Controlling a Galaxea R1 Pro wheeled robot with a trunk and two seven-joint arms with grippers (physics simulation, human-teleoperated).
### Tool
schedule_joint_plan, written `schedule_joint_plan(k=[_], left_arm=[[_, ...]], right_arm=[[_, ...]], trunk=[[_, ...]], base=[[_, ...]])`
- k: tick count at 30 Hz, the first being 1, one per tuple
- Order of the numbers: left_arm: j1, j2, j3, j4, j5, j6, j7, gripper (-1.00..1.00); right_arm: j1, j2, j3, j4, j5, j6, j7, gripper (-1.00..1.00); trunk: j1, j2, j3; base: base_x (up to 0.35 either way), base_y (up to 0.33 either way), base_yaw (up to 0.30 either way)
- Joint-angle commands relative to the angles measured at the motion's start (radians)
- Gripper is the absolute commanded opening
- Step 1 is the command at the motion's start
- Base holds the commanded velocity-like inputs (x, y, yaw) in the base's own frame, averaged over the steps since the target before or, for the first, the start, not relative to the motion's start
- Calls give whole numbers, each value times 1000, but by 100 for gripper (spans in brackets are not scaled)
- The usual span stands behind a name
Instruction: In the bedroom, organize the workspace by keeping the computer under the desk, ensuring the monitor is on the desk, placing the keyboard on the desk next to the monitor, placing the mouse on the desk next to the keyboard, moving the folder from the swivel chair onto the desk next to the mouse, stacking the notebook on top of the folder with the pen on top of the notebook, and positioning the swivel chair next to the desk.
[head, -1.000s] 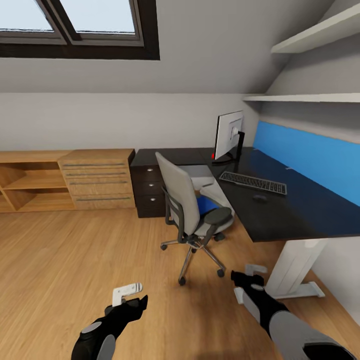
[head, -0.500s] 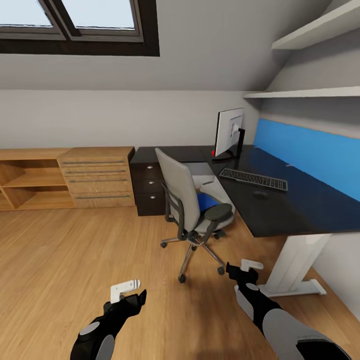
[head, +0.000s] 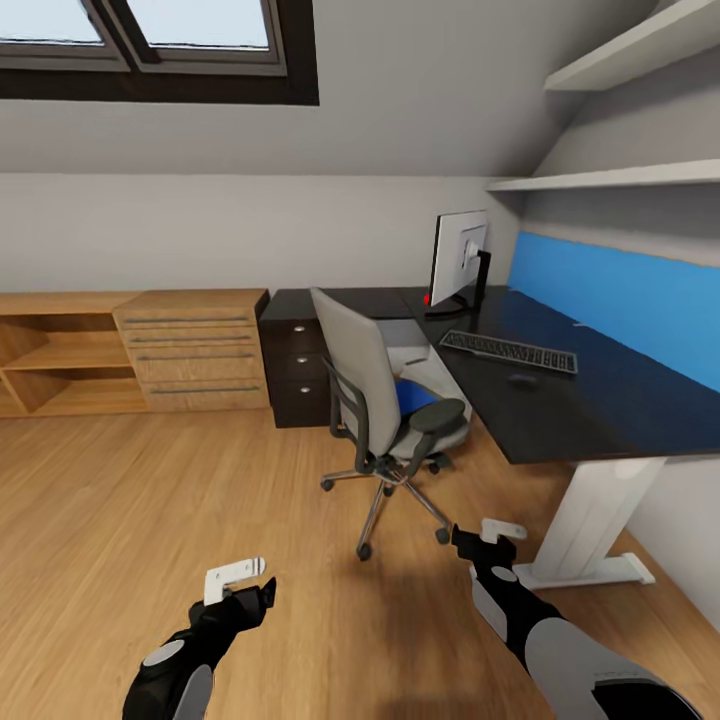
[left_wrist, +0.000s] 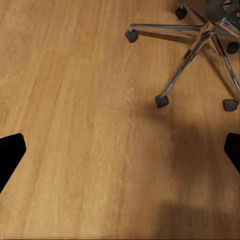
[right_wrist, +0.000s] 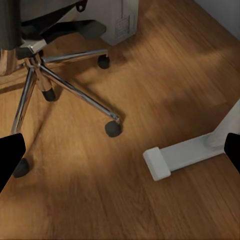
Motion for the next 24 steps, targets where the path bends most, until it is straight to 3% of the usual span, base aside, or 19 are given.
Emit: schedule_joint_plan(k=[1, 5, 7, 8, 10, 16, 21, 24], left_arm=[[-8, 1, 7, -1, 11, 18, 9, 100], [-77, 4, 71, -1, 16, 122, 7, 100], [-106, 4, 122, -1, 34, 203, 5, 100], [-119, 5, 152, -1, 61, 268, 5, 100], [-130, 5, 181, -1, 107, 336, 4, 100], [-141, 3, 205, -1, 161, 367, 4, 100], [-142, 3, 205, -1, 163, 360, 2, 100], [-142, 3, 204, -1, 164, 316, 0, 100]], right_arm=[[-1, 0, 3, 1, -9, -5, -2, 100], [-1, -1, 3, 1, -9, -5, -2, 100], [-1, -2, 3, 1, -9, -6, -2, 100], [-1, -2, 2, 1, -9, -6, -1, 100], [0, -3, 2, 1, -9, -9, 0, 100], [1, -2, 4, 2, -6, -64, 4, 100], [2, 0, 6, 3, -4, -71, 4, 100], [2, -1, 6, 0, -5, -77, 5, 100]], trunk=[[4, -8, -4], [19, -36, -17], [27, -50, -23], [31, -57, -26], [38, -71, -32], [61, -113, -51], [80, -148, -67], [92, -169, -76]], base=[[0, 0, 0], [0, 0, 0], [0, 0, 0], [0, 0, 0], [0, 0, 0], [0, 0, 0], [0, 0, 0], [0, 0, 0]])
